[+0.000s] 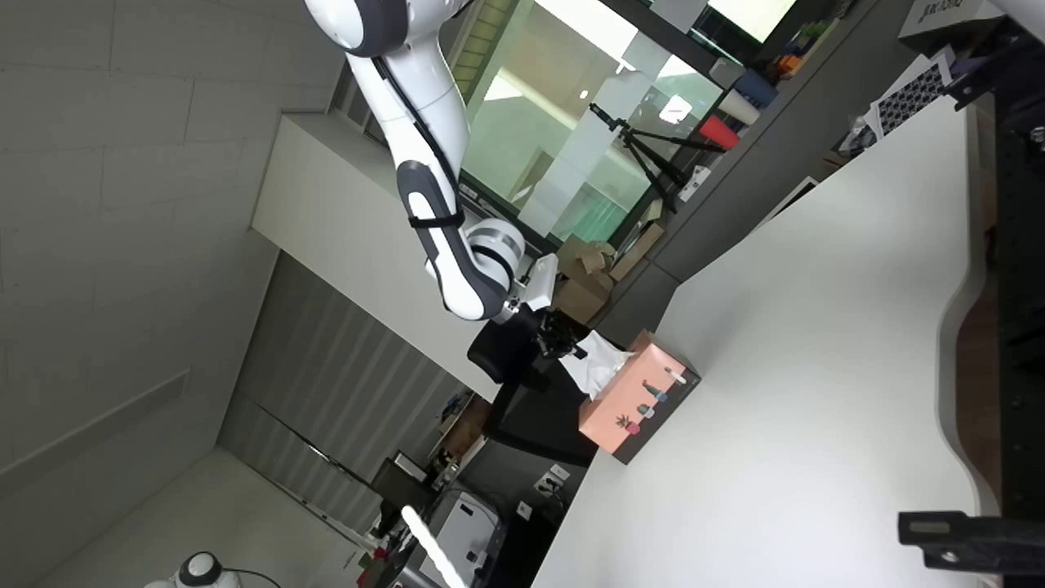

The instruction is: Put two tissues on the table

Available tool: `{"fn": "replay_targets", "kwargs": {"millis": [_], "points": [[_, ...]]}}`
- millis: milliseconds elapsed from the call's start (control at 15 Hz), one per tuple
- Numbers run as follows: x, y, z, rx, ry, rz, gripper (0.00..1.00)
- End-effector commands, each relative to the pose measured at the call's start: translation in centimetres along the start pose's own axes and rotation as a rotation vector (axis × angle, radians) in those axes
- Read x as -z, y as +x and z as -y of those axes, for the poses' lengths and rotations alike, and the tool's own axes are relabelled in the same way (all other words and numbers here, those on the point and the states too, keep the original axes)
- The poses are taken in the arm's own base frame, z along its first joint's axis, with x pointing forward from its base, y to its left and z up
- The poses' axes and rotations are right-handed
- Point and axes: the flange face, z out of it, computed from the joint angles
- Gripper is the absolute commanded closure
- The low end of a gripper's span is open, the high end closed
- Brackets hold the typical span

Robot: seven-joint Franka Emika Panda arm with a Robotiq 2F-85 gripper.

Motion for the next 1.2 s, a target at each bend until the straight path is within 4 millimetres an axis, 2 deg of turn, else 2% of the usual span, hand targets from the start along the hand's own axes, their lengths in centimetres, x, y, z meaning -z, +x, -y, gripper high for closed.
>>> {"fn": "replay_targets", "kwargs": {"millis": [0, 200, 400, 733, 933, 1133], "points": [[1.5, 0.6, -0.9, -0.088, -0.009, 0.056, 1.0], [3.3, 1.2, -1.4, -0.131, -0.015, 0.076, 1.0], [6.1, 2.2, -1.9, -0.149, -0.041, 0.065, 1.0], [12.3, 3.8, -2.3, -0.153, -0.053, 0.029, 1.0], [15.8, 4.3, -1.9, -0.131, -0.036, 0.036, 1.0], [18.5, 4.5, -0.7, -0.104, -0.004, 0.047, 1.0]]}}
